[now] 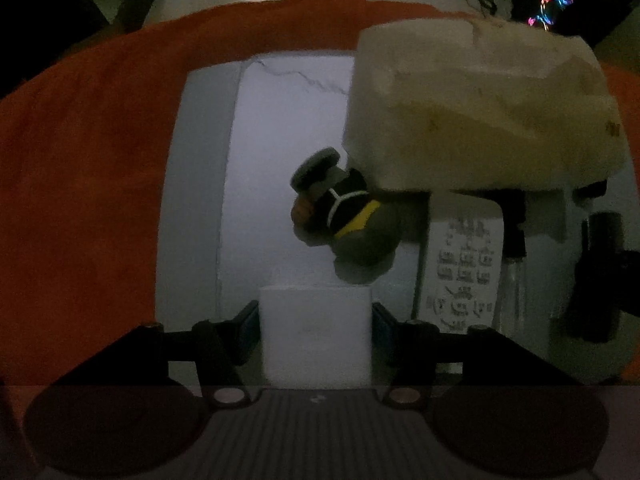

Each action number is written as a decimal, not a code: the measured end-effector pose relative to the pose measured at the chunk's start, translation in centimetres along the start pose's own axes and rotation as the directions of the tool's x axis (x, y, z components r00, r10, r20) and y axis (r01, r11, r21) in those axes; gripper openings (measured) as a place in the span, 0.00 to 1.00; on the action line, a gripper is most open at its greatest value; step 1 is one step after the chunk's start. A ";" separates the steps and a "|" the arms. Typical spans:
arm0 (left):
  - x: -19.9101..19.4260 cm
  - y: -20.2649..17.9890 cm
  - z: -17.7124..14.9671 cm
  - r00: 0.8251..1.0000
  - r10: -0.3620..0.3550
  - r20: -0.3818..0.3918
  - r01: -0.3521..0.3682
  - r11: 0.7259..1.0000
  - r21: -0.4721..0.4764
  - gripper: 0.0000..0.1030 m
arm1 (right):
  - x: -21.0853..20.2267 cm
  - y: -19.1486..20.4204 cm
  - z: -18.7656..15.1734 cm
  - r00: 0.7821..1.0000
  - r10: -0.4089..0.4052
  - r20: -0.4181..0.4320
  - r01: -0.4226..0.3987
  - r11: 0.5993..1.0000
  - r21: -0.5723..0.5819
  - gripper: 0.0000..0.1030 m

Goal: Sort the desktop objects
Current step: 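Lift the charger with the left gripper while the right gripper lifts the marker toward the box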

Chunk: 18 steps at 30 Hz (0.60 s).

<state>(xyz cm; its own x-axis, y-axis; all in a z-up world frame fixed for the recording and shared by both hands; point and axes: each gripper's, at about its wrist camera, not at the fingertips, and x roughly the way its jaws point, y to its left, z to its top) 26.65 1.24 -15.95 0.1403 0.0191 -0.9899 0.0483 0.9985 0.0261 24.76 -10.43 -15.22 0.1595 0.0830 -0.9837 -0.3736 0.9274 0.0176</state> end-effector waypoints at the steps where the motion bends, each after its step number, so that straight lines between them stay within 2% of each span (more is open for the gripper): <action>1: -0.1 0.2 0.0 1.000 -0.001 0.008 0.001 1.000 -0.010 0.50 | -0.1 -0.1 0.0 1.000 0.005 0.002 -0.005 1.000 0.004 0.32; 7: -1.6 0.9 -0.4 0.999 -0.007 0.043 0.008 0.999 -0.031 0.50 | -1.9 -0.4 0.0 1.000 0.012 0.023 -0.012 1.000 0.013 0.32; 13: -4.8 0.7 -1.1 0.997 -0.025 0.078 0.027 0.999 -0.028 0.50 | -4.1 -0.3 0.0 0.999 0.007 0.050 -0.009 1.000 0.029 0.31; 18: -5.5 0.8 -1.1 0.996 -0.025 0.088 0.028 0.999 -0.034 0.49 | -4.8 -0.4 -0.3 0.998 0.003 0.058 -0.005 0.999 0.045 0.31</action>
<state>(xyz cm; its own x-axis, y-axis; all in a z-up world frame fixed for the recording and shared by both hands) 24.78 1.95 -10.62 0.2251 -0.0107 -0.9743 0.0187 0.9998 -0.0067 23.89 -11.29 -10.59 0.2116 0.1066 -0.9715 -0.3334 0.9423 0.0307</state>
